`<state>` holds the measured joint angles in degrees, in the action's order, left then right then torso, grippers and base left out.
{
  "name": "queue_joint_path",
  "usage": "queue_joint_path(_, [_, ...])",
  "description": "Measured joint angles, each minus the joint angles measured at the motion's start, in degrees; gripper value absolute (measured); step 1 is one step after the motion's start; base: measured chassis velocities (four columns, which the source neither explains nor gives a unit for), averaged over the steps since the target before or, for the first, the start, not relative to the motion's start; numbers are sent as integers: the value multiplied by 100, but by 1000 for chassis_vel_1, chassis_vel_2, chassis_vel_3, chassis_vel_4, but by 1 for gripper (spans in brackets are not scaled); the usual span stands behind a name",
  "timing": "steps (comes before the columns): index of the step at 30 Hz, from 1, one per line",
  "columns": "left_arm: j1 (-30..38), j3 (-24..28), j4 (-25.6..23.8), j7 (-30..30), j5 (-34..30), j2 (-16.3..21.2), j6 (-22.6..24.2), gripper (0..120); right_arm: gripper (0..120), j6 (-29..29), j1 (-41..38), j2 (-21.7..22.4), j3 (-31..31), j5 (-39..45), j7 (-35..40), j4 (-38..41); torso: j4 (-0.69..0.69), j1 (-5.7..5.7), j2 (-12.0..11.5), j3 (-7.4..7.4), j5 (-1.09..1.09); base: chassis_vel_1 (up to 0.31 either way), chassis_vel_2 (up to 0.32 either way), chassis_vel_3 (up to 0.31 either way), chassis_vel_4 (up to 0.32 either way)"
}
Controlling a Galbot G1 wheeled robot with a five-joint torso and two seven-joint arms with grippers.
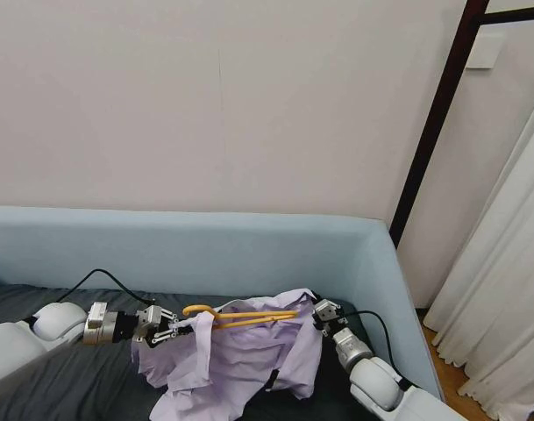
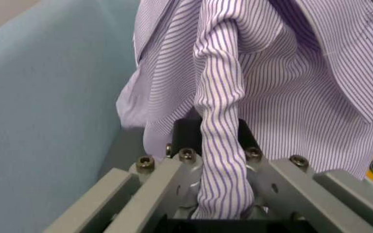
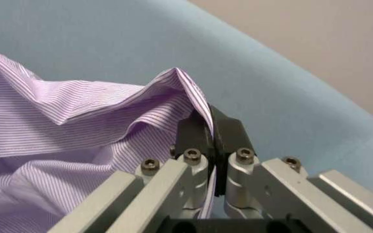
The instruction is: Pick up the clothes from the sofa and hang them on the clothes hanger.
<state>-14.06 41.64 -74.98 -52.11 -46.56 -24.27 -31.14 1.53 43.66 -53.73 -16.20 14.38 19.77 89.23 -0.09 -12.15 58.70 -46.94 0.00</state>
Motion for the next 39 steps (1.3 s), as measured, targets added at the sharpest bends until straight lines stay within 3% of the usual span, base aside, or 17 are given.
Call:
queue_joint_path(10, [24, 3, 179, 9, 252, -82, 159, 1, 0, 112, 309, 376, 504, 227, 45, 732, -1, 0, 0, 0, 0, 0, 0, 0, 0])
queue_joint_path(23, [36, -5, 345, 72, 615, -78, 207, 1, 0, 365, 230, 529, 778, 632, 181, 992, 1, 0, 0, 0, 0, 0, 0, 0, 0])
queue_joint_path(39, [138, 109, 378, 887, 605, -302, 926, 1, 0, 256, 786, 835, 1107, 638, 147, 1670, -1, 0, 0, 0, 0, 0, 0, 0, 0])
